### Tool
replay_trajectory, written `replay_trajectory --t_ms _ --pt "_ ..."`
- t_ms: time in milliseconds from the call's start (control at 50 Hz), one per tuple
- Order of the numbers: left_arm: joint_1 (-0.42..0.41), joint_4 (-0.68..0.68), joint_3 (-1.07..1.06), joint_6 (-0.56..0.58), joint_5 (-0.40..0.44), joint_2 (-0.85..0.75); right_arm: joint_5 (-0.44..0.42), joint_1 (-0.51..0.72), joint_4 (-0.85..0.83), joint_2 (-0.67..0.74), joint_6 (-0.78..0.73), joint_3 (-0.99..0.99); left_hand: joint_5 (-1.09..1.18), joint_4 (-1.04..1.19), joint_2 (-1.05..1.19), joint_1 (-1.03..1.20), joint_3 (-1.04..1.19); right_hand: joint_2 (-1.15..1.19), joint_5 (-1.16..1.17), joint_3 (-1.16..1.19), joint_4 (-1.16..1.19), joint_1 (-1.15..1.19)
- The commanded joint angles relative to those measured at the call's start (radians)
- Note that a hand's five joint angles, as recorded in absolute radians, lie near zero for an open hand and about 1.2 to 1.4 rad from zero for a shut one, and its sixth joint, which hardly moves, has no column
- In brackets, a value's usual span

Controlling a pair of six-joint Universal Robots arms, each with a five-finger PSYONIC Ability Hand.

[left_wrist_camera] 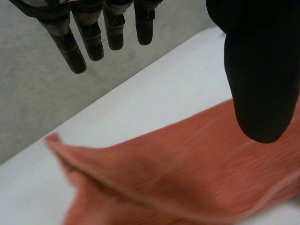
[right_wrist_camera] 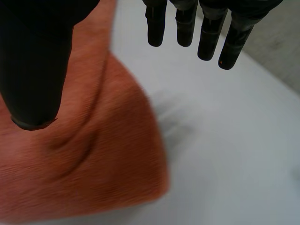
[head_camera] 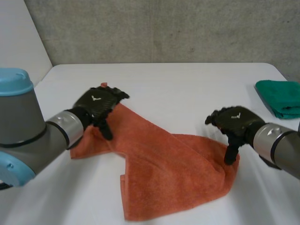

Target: Fold the laundry.

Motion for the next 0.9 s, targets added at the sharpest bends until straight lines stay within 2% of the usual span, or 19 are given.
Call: replay_trajectory --t_ms 20,100,160,200,340,420,520,660,680,740,800,840,860,900 --pt "0.145 0.011 0.086 0.193 0.02 -0.108 -0.05 0.047 -0.074 -0.019 0.086 0.152 -0.043 -0.025 -0.026 -0.01 -0.033 -0.041 -0.058 -0.033 -0.056 -0.025" --pt "0.182 0.016 0.153 0.237 0.073 -0.201 -0.061 0.088 -0.154 -0.041 0.109 0.241 -0.043 -0.025 -0.026 -0.01 -0.033 -0.041 -0.058 -0.033 -0.056 -0.025" --pt "0.2 0.036 0.214 0.246 0.179 -0.28 -0.058 0.122 -0.238 -0.067 0.106 0.315 -0.043 -0.025 -0.026 -0.01 -0.033 -0.041 -0.058 -0.033 -0.056 -0.025" --pt "0.214 0.057 0.239 0.245 0.207 -0.316 -0.054 0.139 -0.274 -0.07 0.098 0.343 -0.043 -0.025 -0.026 -0.01 -0.033 -0.041 -0.058 -0.033 -0.056 -0.025" --pt "0.217 0.129 0.323 0.246 0.233 -0.434 -0.021 0.2 -0.4 -0.058 0.065 0.418 -0.043 -0.025 -0.026 -0.01 -0.033 -0.041 -0.058 -0.033 -0.056 -0.025" --pt "0.208 0.148 0.354 0.246 0.247 -0.477 0.032 0.208 -0.424 -0.047 0.039 0.432 -0.043 -0.025 -0.026 -0.01 -0.033 -0.041 -0.058 -0.033 -0.056 -0.025" --pt "0.181 0.152 0.379 0.249 0.27 -0.512 0.084 0.209 -0.462 -0.035 0.016 0.435 -0.019 0.0 -0.001 0.015 -0.009 0.13 0.113 0.138 0.115 0.146" --pt "0.148 0.152 0.423 0.254 0.267 -0.54 0.088 0.208 -0.467 -0.027 -0.003 0.444 0.064 0.082 0.081 0.097 0.073 0.471 0.454 0.479 0.456 0.487" --pt "0.145 0.152 0.428 0.254 0.265 -0.544 0.089 0.209 -0.467 -0.023 -0.01 0.444 0.078 0.096 0.095 0.111 0.088 0.585 0.568 0.593 0.569 0.601" --pt "0.133 0.152 0.446 0.254 0.257 -0.557 0.088 0.208 -0.467 -0.006 -0.018 0.444 0.201 0.22 0.219 0.235 0.211 0.796 0.78 0.805 0.781 0.813" --pt "0.127 0.152 0.457 0.256 0.253 -0.563 0.085 0.202 -0.467 0.007 -0.03 0.444 0.415 0.434 0.433 0.449 0.425 1.128 1.111 1.136 1.112 1.144" --pt "0.125 0.152 0.459 0.256 0.242 -0.563 0.086 0.19 -0.467 0.008 -0.04 0.44 0.568 0.586 0.585 0.601 0.578 1.181 1.164 1.189 1.165 1.197" --pt "0.124 0.154 0.459 0.259 0.222 -0.563 0.089 0.19 -0.469 0.008 -0.043 0.435 0.746 0.764 0.763 0.779 0.756 1.181 1.164 1.189 1.165 1.197" --pt "0.122 0.156 0.459 0.271 0.199 -0.563 0.092 0.19 -0.467 0.008 -0.047 0.426 0.911 0.93 0.929 0.944 0.921 1.181 1.164 1.189 1.165 1.197"
